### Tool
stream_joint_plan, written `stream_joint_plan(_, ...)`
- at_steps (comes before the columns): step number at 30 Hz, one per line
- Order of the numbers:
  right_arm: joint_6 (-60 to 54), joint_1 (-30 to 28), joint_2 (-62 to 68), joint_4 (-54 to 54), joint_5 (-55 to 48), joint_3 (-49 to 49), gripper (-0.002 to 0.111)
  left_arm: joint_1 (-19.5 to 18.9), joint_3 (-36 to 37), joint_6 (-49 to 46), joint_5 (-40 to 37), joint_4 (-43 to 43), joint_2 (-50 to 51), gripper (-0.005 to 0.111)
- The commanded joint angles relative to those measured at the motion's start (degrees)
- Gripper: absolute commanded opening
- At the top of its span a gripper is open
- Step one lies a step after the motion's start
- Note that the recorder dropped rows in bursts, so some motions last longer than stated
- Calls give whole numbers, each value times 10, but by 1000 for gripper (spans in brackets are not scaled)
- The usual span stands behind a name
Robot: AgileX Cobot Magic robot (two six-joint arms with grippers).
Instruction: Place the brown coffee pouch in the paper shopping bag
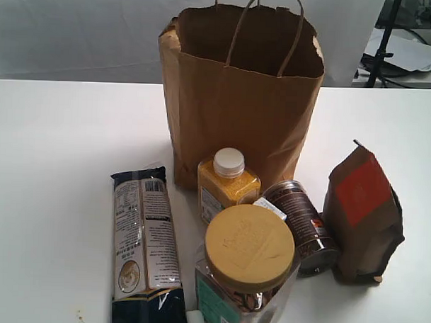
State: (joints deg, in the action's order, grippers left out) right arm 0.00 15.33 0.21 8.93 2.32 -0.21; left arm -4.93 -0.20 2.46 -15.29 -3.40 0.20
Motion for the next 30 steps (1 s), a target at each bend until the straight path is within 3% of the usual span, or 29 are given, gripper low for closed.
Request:
stream_joint_plan(1,23,1,-2,119,74,2,0,-2,2,1,1,-3,-2,0)
stream_joint_plan(5,5,1,-2,105,67,2,0,-2,2,1,1,-3,-2,0)
stream_joint_plan(9,-22,1,-2,28,-9,2,0,-2,2,1,1,-3,-2,0)
stream_joint_plan(19,4,1,14,73,-48,-22,0,-2,2,1,1,-3,-2,0)
stream_joint_plan(24,-40,2,145,117,-163,-183,0,-2,2,1,1,-3,-2,0)
stream_joint_plan(26,-150,2,252,165,-307,-305,0,-2,2,1,1,-3,-2,0)
stream_joint_plan(30,-173,2,461,160,-550,-500,0,-2,2,1,1,-3,-2,0)
